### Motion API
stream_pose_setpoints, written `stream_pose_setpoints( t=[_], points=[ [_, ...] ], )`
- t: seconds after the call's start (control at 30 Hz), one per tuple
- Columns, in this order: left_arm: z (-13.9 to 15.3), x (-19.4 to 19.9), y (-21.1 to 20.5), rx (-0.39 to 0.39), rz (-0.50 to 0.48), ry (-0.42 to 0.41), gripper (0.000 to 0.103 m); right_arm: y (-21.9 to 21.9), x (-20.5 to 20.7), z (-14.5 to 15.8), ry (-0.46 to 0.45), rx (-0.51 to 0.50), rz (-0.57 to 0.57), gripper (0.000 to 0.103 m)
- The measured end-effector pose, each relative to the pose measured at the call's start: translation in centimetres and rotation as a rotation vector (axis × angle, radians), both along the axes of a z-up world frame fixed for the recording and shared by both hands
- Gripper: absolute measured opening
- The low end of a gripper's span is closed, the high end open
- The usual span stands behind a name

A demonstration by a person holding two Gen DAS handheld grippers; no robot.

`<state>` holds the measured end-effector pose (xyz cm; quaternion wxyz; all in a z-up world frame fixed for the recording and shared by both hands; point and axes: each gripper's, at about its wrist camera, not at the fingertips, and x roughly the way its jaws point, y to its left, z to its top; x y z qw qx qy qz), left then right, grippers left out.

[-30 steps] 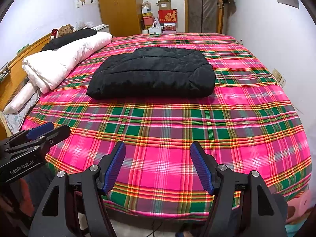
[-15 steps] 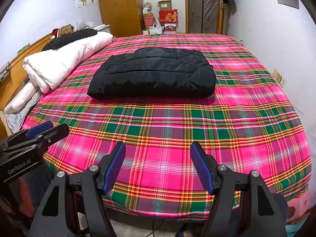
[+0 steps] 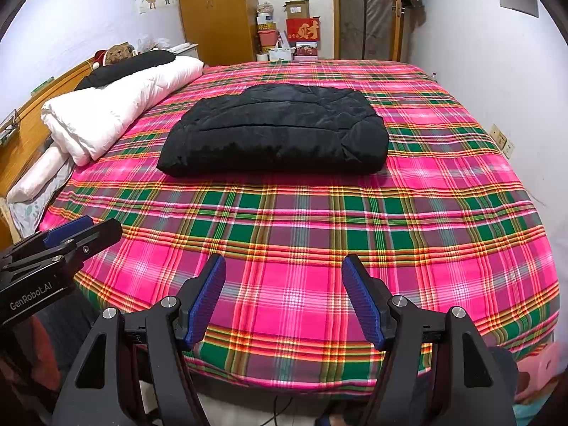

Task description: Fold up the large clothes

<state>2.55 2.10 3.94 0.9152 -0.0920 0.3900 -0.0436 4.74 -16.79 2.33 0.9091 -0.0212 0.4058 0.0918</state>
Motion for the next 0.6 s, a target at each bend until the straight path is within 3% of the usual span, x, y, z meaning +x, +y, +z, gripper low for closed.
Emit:
stream_pose_setpoints(
  t=[0.6],
  points=[
    [-0.83, 0.12, 0.6, 0.043, 0.071, 0.025, 0.064, -0.3, 0.38, -0.62, 0.011, -0.003, 0.001, 0.068]
  ],
)
